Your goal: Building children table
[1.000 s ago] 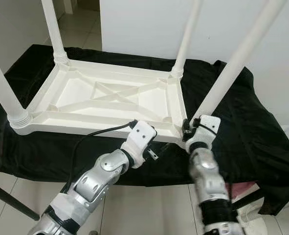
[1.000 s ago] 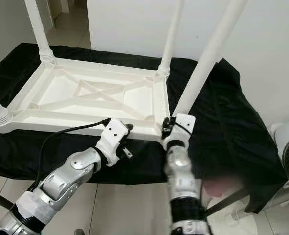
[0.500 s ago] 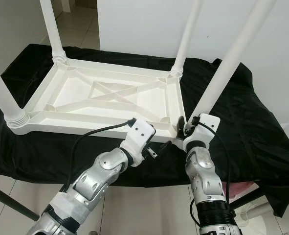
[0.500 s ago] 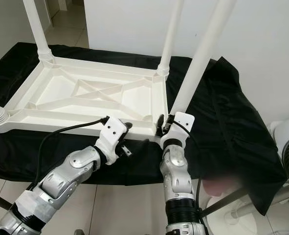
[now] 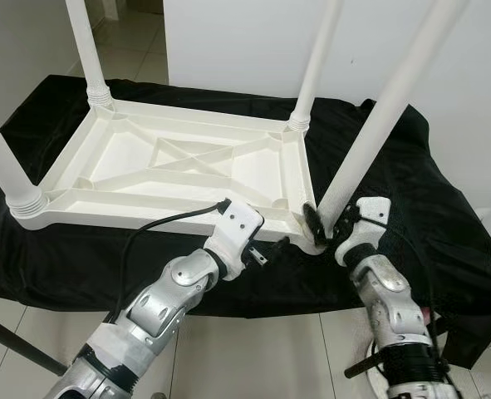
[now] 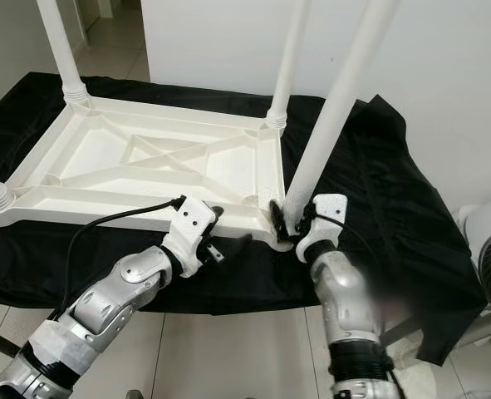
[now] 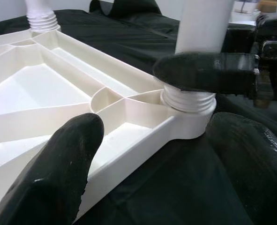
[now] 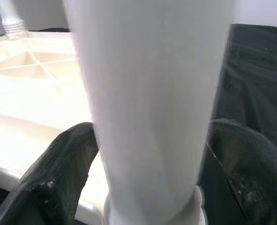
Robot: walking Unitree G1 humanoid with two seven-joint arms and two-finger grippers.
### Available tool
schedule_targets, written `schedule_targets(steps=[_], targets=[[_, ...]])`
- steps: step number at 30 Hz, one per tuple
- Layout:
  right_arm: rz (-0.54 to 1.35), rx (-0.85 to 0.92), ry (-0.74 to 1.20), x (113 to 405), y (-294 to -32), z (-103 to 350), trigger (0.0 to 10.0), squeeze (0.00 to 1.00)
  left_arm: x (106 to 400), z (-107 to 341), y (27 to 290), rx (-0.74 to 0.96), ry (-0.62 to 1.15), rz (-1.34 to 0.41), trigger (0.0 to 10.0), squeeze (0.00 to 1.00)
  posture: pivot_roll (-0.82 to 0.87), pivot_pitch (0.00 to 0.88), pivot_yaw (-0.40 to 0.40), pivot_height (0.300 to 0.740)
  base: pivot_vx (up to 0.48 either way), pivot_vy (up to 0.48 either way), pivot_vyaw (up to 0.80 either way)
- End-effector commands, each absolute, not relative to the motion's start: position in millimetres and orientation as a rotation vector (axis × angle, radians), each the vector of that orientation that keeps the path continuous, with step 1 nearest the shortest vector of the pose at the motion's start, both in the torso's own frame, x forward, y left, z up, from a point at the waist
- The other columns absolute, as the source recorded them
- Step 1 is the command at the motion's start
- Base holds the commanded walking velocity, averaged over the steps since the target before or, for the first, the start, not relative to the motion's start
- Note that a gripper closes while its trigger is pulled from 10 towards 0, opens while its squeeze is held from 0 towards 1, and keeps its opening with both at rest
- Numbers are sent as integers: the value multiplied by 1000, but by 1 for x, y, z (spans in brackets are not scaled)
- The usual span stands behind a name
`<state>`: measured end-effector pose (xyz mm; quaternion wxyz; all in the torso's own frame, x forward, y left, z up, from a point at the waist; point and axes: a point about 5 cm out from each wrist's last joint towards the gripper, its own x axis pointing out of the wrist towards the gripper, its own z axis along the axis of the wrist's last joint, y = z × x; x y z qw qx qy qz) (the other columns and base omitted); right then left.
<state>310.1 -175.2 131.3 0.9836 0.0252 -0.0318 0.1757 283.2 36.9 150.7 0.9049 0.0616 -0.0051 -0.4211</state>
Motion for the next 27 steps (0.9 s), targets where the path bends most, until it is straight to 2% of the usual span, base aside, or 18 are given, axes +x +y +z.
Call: schedule_targets(steps=[1,6,14,15,16,27], targets=[[413,30,-52,310,-181,128,10000,0,278,151,31,143,-7,-1049,10000,0,-13,18,-73,740,0,0,0],[519,-47,-43,320,-189,130,10000,0,280,152,30,146,-11,-1052,10000,0,-6,9,-73,740,0,0,0],[536,-99,-22,333,-192,128,10000,0,273,141,25,144,41,-1107,10000,0,3,6,-74,740,0,0,0],[538,-101,-18,335,-192,128,2745,0,269,136,24,150,59,-1133,10000,0,6,6,-74,740,0,0,0],[544,-103,-17,337,-192,128,0,0,267,134,24,155,69,-1148,10000,0,7,7,-75,740,0,0,0],[555,-94,-9,337,-197,120,0,0,268,136,25,148,68,-1146,10000,0,8,11,-75,740,0,0,0]])
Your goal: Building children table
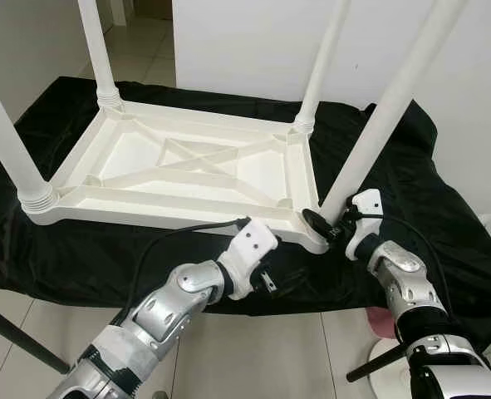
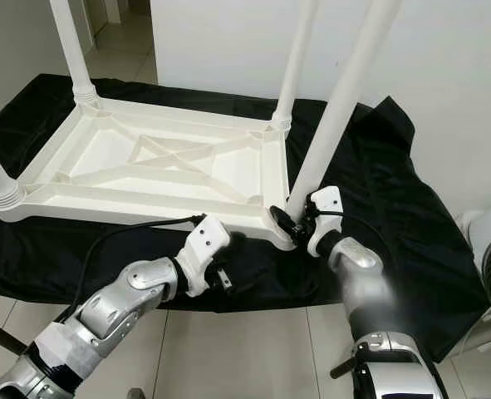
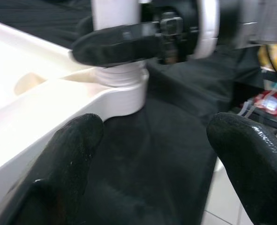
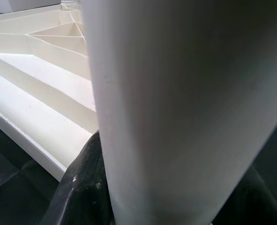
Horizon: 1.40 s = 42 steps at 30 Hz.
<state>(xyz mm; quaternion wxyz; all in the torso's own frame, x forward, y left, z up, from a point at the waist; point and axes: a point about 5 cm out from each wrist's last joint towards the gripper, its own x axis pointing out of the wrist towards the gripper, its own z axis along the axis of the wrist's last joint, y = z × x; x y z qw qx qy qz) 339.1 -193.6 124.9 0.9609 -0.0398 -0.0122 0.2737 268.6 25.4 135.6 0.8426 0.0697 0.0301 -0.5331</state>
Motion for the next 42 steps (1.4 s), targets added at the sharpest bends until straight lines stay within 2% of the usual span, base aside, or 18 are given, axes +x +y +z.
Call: schedule_targets(steps=[1,2,3,4,11,13,16,18,19,25,29,32,34,42], targets=[[554,-90,-9,336,-197,118,0,0,268,136,25,149,68,-1146,10000,0,6,13,-73,740,0,0,0],[554,-90,-9,336,-197,118,0,0,268,136,25,149,68,-1146,10000,0,6,13,-73,740,0,0,0],[542,-83,-9,335,-198,117,6157,0,267,136,25,151,67,-1147,10000,0,6,12,-73,740,0,0,0],[534,-68,-11,334,-198,116,10000,0,267,136,25,151,67,-1148,10000,0,4,12,-73,740,0,0,0],[465,-42,-7,333,-200,115,10000,0,268,136,25,151,67,-1155,10000,0,1,14,-73,740,0,0,0],[326,-15,24,334,-203,112,10000,0,269,136,26,151,68,-1160,10000,0,-4,18,-76,740,0,0,0],[250,15,35,333,-201,110,10000,0,269,136,27,150,67,-1157,10000,0,-9,23,-75,740,0,0,0],[190,48,44,331,-197,108,10000,0,269,136,28,149,67,-1152,10000,0,-11,26,-75,740,0,0,0],[81,92,54,327,-188,103,10000,0,270,135,31,148,70,-1142,10000,0,-8,28,-74,740,0,0,0],[-112,129,57,318,-171,98,10000,0,270,134,36,152,78,-1129,10000,0,-5,28,-75,740,0,0,0],[-166,139,52,316,-166,98,10000,0,271,133,37,154,78,-1125,10000,0,-4,29,-76,740,0,0,0],[-292,176,56,307,-148,101,10000,0,272,133,38,156,78,-1117,10000,0,3,27,-76,740,0,0,0],[-253,196,43,308,-139,104,10000,0,272,134,38,155,77,-1116,10000,0,2,24,-74,740,0,0,0],[-199,216,-10,305,-133,110,10000,0,270,133,39,151,82,-1117,10000,0,-6,17,-70,740,0,0,0]])
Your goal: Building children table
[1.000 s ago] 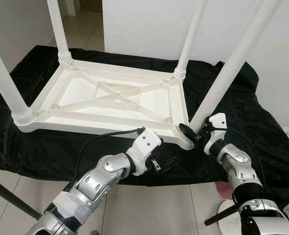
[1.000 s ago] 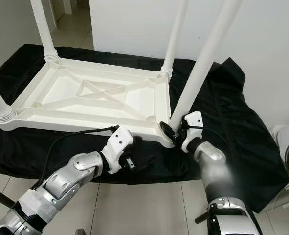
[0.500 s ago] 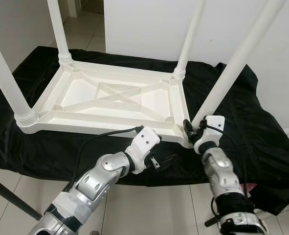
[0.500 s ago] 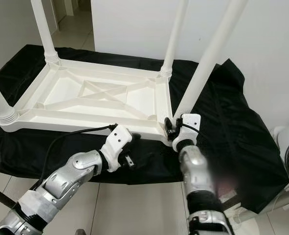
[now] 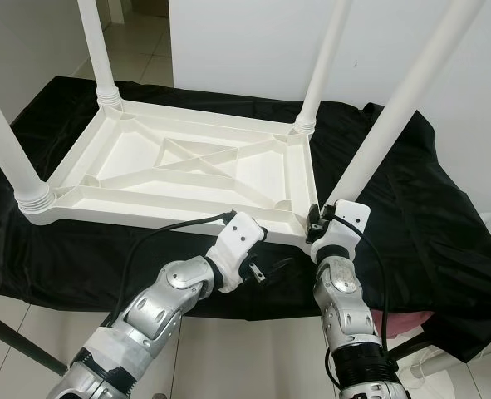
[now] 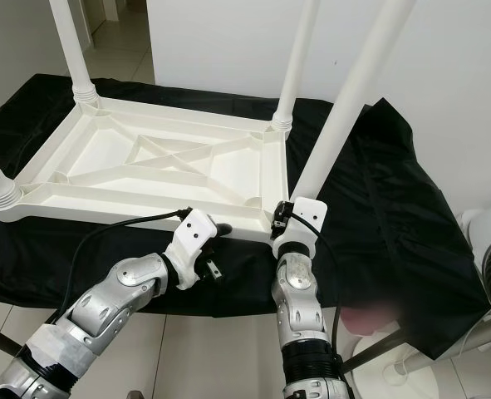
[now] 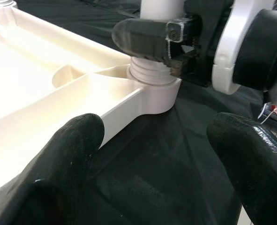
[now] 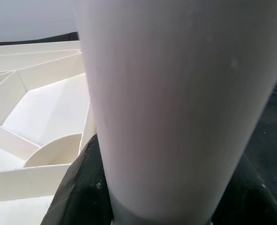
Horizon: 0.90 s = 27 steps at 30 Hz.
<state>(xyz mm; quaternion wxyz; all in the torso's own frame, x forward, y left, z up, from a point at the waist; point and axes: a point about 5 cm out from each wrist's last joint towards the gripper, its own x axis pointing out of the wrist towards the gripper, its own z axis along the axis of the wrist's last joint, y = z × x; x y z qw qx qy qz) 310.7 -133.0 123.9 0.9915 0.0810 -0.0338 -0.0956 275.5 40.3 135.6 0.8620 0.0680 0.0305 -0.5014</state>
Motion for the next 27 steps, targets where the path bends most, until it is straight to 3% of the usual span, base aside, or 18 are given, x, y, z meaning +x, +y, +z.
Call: schedule_targets(steps=[1,2,3,10,11,12,13,14,15,21,27], targets=[[-192,218,-16,305,-132,111,10000,408,270,133,39,151,82,-1117,10000,0,-6,17,-70,740,0,0,0],[-185,230,-24,304,-133,111,10000,408,270,133,39,150,81,-1116,10000,0,-7,18,-70,740,0,0,0],[-179,231,-38,302,-136,112,10000,1000,270,133,38,149,80,-1116,10000,0,-7,19,-70,740,0,0,0],[-135,195,-50,299,-145,111,10000,1000,270,134,38,147,77,-1114,10000,0,-9,21,-72,740,0,0,0],[-78,188,-62,297,-146,111,10000,890,269,134,38,148,75,-1112,10000,0,-9,22,-76,740,0,0,0],[-78,188,-62,297,-146,111,10000,890,269,134,38,148,75,-1112,10000,0,-9,22,-76,740,0,0,0],[-29,182,-77,294,-147,111,10000,412,269,134,38,149,73,-1110,10000,0,-8,25,-78,740,0,0,0],[-29,182,-77,294,-147,111,10000,412,269,134,38,149,73,-1110,10000,0,-8,25,-78,740,0,0,0],[2,169,-96,292,-149,112,10000,0,269,135,39,149,70,-1108,10000,0,-8,25,-78,740,0,0,0],[156,81,-137,286,-181,112,10000,0,269,140,38,146,51,-1088,10000,0,1,34,-88,740,0,0,0],[225,27,-143,288,-193,112,10000,0,269,140,38,148,49,-1085,10000,0,3,34,-94,740,0,0,0]])
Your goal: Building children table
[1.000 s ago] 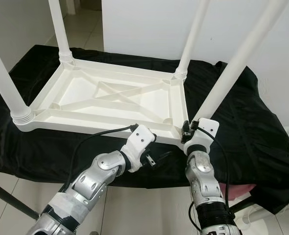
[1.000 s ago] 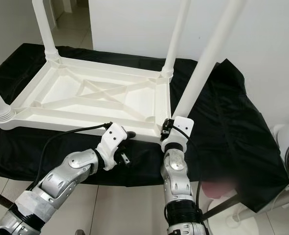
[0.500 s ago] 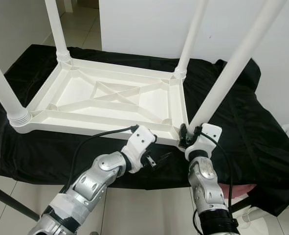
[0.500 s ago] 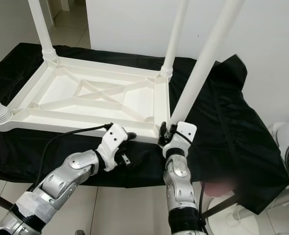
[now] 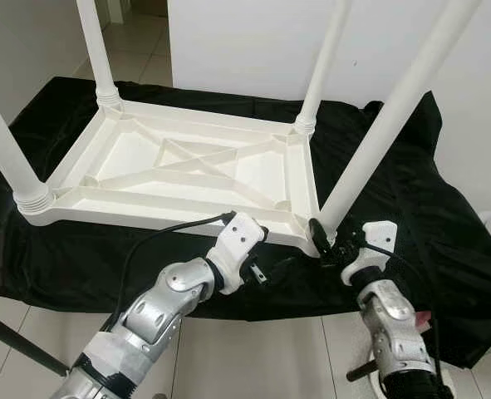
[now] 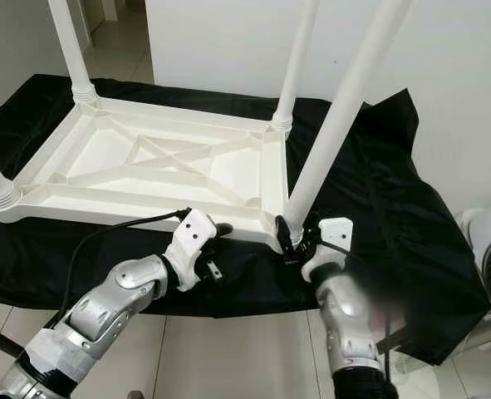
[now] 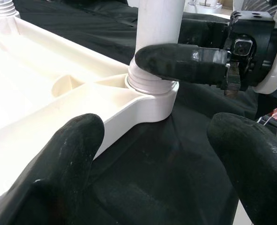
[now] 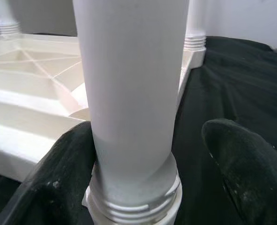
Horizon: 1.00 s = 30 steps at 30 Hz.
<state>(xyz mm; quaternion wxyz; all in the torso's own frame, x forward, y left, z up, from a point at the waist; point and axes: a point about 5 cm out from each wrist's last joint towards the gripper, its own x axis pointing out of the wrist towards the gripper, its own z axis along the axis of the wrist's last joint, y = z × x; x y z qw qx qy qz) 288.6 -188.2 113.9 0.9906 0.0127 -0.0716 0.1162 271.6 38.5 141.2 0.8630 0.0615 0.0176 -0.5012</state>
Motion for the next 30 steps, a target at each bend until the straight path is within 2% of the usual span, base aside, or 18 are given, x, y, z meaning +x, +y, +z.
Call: schedule_targets(steps=[1,6,13,14,17,18,30], targets=[[248,28,-145,291,-197,115,10000,0,270,140,39,150,46,-1078,10000,0,20,36,-108,740,0,0,0],[397,-11,-128,306,-200,121,10000,0,273,143,43,147,37,-1031,10000,0,37,35,-114,740,0,0,0],[501,-38,-123,323,-194,126,10000,0,273,144,43,147,34,-1016,10000,0,63,40,-123,740,0,0,0],[523,-41,-118,327,-192,127,8235,0,273,144,44,147,33,-1013,10000,0,66,35,-125,740,0,0,0],[545,-43,-112,330,-190,127,8235,0,273,144,44,146,33,-1010,10000,0,66,35,-125,740,0,0,0],[556,-46,-109,333,-189,127,0,0,273,144,45,148,32,-1008,10000,0,71,20,-128,740,0,0,0],[521,-1,-100,330,-195,118,0,0,282,150,42,153,3,-994,10000,0,61,0,-126,740,0,0,0]])
